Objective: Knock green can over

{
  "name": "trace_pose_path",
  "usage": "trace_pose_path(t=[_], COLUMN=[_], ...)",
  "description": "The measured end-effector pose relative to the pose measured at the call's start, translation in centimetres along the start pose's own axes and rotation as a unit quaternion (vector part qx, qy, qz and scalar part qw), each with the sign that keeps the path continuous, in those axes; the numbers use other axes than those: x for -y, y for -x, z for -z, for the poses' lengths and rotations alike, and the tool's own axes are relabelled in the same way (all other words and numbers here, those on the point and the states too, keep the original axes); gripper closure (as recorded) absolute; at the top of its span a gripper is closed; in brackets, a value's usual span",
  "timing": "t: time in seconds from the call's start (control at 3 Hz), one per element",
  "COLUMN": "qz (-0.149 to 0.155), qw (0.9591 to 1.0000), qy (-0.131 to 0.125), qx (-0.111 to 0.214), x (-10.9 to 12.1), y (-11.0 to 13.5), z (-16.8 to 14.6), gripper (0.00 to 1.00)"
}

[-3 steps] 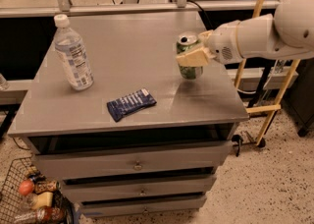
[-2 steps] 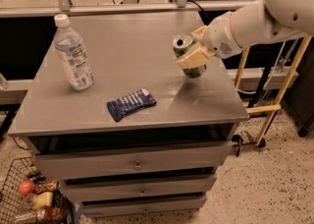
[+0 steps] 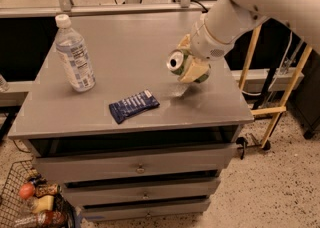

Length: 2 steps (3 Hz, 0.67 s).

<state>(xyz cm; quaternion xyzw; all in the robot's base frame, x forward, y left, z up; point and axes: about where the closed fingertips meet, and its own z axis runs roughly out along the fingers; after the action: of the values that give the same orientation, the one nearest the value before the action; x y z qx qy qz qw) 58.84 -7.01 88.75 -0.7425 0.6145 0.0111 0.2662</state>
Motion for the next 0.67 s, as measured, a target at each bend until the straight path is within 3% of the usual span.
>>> trace_pose_path(t=[0.33, 0.67], qz=[0.069, 0.115], qw=[0.9951, 0.9861], qy=[0.028, 0.056], qx=[-0.064, -0.106], x=[-0.83, -1.42], y=[-0.36, -0.82], z=[-0.86, -1.69], gripper=[1.0, 1.0])
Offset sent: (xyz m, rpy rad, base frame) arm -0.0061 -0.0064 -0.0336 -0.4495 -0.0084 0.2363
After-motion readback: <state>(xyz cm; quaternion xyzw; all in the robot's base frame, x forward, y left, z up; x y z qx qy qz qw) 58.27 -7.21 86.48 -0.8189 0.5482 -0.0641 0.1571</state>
